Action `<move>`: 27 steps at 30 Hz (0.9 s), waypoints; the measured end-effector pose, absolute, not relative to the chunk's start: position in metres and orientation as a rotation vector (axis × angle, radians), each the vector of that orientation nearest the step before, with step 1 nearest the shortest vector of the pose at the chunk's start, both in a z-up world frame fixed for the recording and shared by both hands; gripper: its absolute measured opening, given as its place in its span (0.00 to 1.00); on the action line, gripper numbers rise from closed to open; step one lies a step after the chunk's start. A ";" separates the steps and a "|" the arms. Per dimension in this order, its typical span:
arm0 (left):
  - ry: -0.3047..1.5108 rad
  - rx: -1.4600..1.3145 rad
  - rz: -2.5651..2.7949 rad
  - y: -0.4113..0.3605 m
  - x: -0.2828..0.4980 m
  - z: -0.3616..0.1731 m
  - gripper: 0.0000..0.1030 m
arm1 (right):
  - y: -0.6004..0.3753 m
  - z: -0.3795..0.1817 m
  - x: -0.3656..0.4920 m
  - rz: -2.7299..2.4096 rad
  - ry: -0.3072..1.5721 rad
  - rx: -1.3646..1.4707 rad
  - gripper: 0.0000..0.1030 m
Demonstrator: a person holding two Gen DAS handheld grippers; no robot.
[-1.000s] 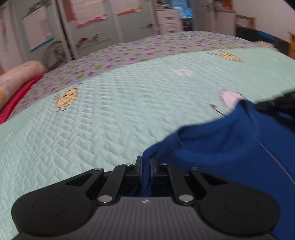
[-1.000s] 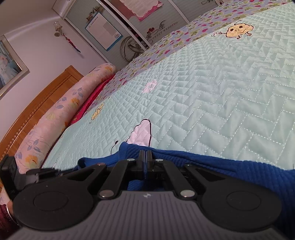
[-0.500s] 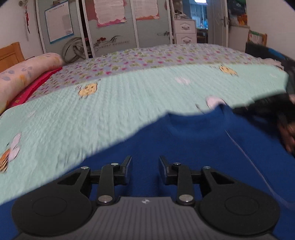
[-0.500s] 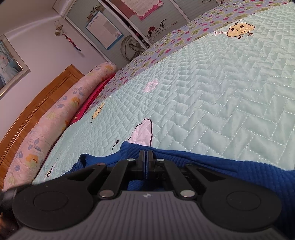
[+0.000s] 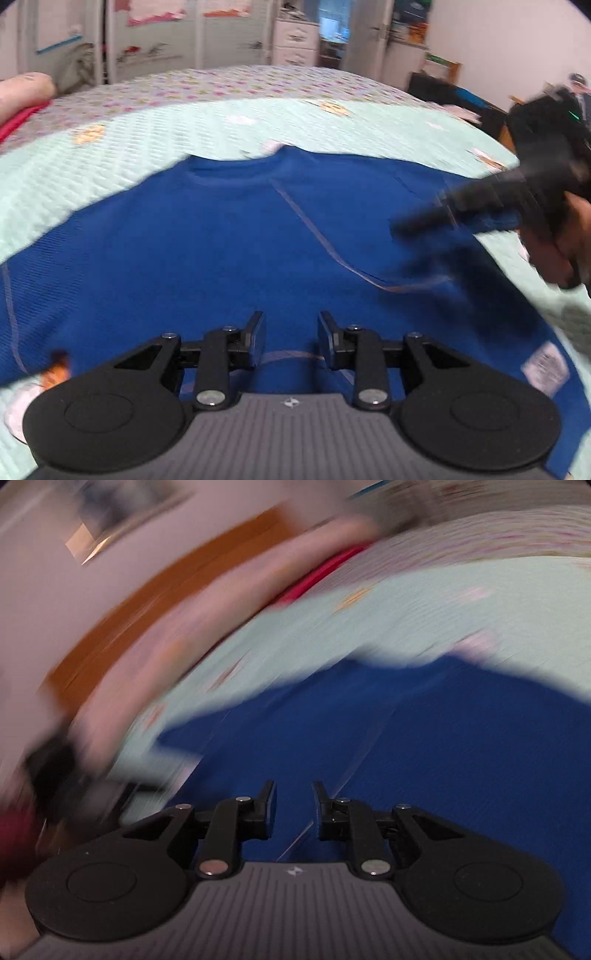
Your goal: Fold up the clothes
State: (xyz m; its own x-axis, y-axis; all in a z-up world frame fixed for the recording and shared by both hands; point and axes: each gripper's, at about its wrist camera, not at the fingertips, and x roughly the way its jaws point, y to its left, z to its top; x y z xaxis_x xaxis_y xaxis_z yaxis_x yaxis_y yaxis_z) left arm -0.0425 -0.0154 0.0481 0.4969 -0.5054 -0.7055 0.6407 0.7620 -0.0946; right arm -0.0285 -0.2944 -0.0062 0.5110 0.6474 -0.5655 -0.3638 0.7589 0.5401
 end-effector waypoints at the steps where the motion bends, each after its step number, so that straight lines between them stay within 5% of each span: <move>1: 0.798 0.200 -0.713 -0.018 -0.047 0.046 0.32 | -0.288 -0.003 -0.041 0.655 0.850 0.352 0.20; 6: 0.828 0.271 -0.771 -0.024 -0.057 0.029 0.39 | -0.269 0.004 -0.079 0.744 0.927 0.264 0.19; 16: 0.873 0.080 -0.663 0.007 0.029 0.041 0.40 | -0.339 -0.010 0.016 0.518 0.876 0.506 0.16; 20: 0.827 0.081 -0.571 0.031 0.034 0.043 0.49 | -0.342 -0.013 0.005 0.524 0.845 0.583 0.34; 27: 0.833 -0.019 -0.563 0.054 0.041 0.039 0.50 | -0.348 -0.012 -0.005 0.534 0.835 0.624 0.36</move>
